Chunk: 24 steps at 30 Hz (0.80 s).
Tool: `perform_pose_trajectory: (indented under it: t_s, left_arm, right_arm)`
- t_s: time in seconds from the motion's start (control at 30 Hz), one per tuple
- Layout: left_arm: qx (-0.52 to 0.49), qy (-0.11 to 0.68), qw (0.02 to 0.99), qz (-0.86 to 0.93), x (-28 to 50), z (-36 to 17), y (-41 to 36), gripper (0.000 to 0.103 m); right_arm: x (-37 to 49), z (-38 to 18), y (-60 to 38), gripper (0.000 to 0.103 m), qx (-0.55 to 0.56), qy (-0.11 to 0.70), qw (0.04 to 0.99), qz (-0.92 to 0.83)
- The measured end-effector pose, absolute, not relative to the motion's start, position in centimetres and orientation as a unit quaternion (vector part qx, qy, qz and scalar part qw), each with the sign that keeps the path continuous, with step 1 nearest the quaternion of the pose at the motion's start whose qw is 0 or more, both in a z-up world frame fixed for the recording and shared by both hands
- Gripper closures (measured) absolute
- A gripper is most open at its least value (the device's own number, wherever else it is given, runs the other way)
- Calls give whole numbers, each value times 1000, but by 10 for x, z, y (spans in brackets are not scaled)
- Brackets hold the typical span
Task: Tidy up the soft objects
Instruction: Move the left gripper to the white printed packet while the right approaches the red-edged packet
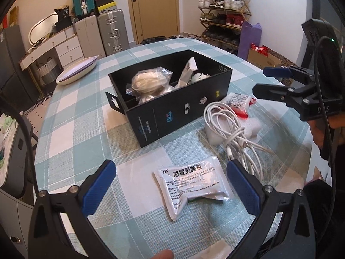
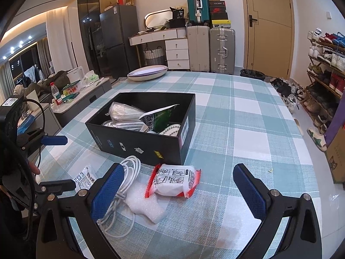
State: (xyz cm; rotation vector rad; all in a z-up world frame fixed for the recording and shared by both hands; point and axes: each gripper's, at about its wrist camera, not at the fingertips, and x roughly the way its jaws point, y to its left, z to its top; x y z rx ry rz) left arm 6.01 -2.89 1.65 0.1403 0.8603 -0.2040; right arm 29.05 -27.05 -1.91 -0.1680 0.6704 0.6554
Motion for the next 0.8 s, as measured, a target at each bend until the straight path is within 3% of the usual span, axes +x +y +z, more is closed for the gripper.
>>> perform_pose_trajectory:
  t_s: [0.8]
  left_arm:
    - [84, 477, 868, -113, 64, -14, -38, 0]
  right_arm:
    - [296, -30, -271, 0, -80, 337, 884, 314]
